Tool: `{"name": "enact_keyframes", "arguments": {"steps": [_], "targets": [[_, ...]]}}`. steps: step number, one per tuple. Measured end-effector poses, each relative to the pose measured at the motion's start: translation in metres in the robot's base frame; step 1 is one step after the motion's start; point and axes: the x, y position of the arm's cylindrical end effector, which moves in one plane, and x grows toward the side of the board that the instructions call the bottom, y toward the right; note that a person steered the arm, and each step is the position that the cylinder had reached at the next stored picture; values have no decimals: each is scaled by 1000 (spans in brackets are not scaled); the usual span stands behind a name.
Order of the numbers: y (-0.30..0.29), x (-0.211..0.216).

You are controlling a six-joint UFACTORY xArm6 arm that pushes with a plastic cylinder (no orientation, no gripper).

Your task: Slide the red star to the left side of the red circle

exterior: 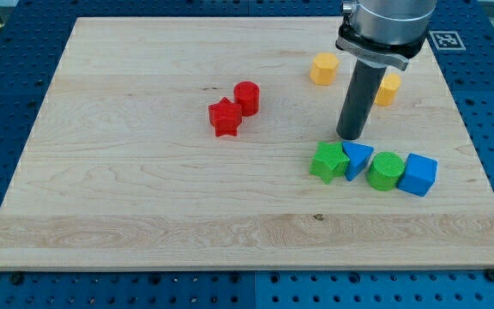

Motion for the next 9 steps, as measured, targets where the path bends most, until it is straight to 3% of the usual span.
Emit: {"name": "enact_keyframes", "arguments": {"steps": [4,6,7,9], "targets": [[-119,19],[-187,-13],[-198,-33],[-198,-33]]}}
